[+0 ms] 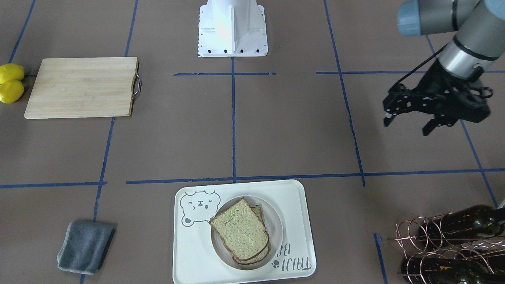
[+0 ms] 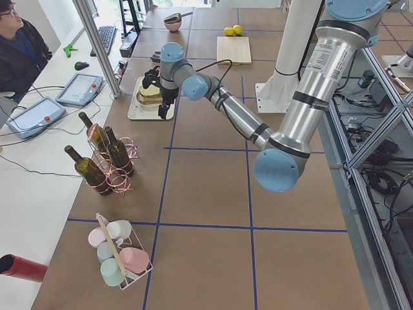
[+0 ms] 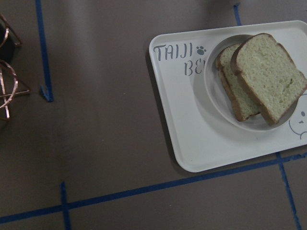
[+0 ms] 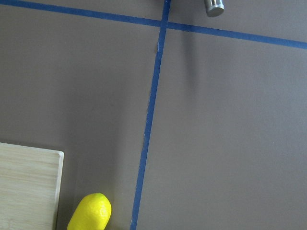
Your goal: Make sandwich and place on tray
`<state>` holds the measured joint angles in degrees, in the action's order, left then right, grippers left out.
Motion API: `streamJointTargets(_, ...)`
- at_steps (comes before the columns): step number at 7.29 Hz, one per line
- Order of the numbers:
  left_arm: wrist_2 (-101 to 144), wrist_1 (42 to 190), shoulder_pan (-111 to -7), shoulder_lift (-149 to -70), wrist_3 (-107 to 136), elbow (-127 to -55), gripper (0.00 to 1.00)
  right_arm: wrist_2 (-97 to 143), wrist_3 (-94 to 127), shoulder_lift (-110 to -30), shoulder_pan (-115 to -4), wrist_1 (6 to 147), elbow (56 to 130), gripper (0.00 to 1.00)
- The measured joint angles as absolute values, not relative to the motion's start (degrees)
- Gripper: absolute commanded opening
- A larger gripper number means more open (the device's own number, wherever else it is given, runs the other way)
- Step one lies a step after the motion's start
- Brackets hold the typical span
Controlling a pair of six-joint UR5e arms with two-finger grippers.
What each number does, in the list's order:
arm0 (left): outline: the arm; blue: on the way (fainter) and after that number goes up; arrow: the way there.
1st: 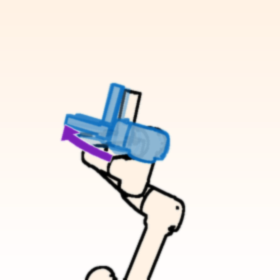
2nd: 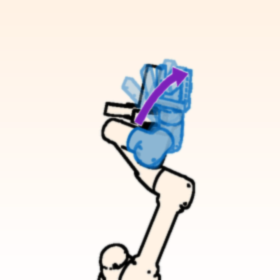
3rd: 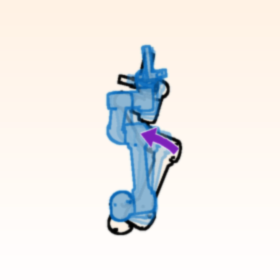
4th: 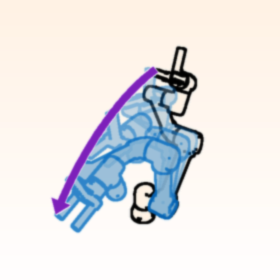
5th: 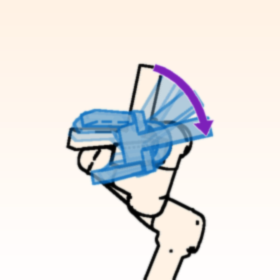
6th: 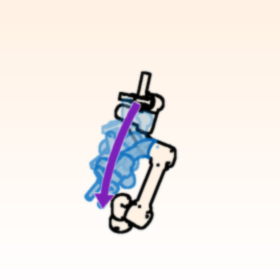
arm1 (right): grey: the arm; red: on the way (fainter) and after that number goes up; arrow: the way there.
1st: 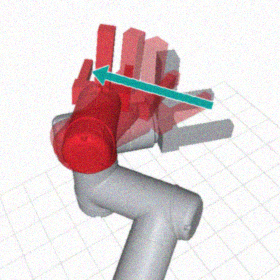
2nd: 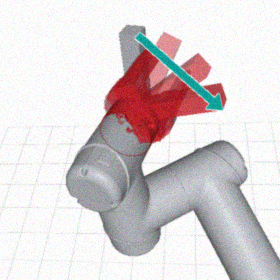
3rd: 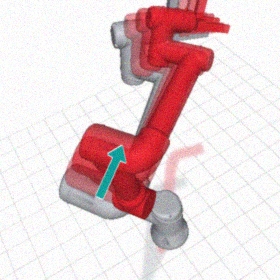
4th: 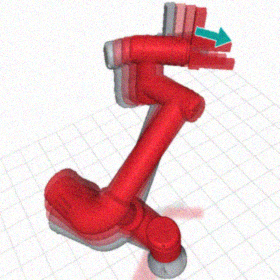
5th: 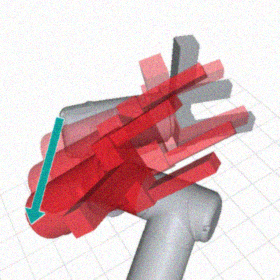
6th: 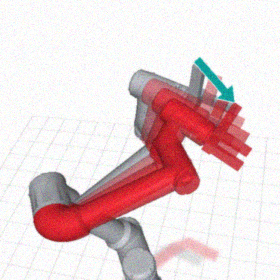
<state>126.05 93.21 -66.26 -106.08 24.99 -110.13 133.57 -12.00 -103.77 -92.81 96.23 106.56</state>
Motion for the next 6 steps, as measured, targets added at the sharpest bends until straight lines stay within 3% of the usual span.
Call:
streamJointTargets(3, 128.61, 92.96, -78.36, -90.73, 1.77, -109.87, 1.0, 133.59, -11.86, -103.76, -92.81, 96.24, 106.6, 1.0)
streamJointTargets(6, 130.56, 92.69, -85.51, -82.16, -3.92, -105.21, 1.0, 133.59, -11.93, -103.69, -92.81, 96.16, 106.7, 1.0)
